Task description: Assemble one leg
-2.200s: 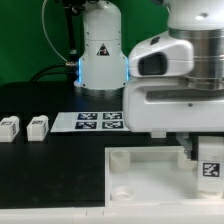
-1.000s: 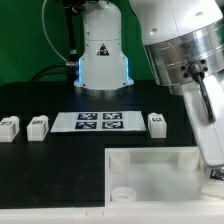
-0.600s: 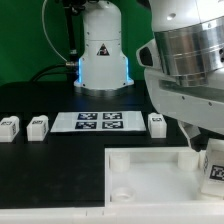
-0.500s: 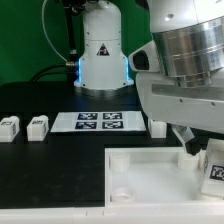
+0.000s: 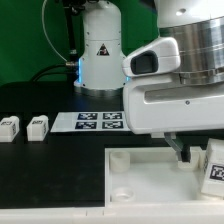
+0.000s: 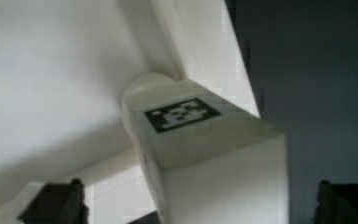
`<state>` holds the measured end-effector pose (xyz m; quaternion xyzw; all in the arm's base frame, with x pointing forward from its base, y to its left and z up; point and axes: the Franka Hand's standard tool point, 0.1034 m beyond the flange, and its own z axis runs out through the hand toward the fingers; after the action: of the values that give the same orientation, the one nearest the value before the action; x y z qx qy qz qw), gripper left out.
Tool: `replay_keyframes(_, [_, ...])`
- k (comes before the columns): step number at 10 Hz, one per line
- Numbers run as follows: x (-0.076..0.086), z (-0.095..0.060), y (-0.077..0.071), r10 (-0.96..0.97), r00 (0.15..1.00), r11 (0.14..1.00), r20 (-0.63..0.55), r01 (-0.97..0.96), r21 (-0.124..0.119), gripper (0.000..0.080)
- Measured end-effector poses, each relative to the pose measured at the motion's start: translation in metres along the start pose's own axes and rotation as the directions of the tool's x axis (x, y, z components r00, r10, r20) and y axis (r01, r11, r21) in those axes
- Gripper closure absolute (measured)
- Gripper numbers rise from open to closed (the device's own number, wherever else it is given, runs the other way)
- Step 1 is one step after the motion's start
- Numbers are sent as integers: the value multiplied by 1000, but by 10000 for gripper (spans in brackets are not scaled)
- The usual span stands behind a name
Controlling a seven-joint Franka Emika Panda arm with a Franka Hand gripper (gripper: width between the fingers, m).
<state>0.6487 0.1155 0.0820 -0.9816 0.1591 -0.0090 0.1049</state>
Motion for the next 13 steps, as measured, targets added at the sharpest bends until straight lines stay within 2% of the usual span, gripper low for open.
replay_keyframes(1, [0,0,0,24,1000,1000,1,-24,1,150])
replay_keyframes(3, [0,0,0,77,997,997,1,-77,2,411])
replay_keyframes(4, [0,0,0,205,979,979,1,-205,3,482])
replay_keyframes(6, [1,0,2,390,921,921,1,-390,3,482])
replay_keyframes(7, [2,0,4,501,865,865,4,-501,7,482])
replay_keyframes(9, [5,-1,11,720,694,693,21,-720,44,482])
replay_keyframes(10, [2,-1,17,852,523,518,40,-851,86,483])
replay_keyframes(11, [0,-1,19,921,382,374,77,-921,108,482])
replay_keyframes(13, [-3,-1,15,981,147,136,126,-986,96,482])
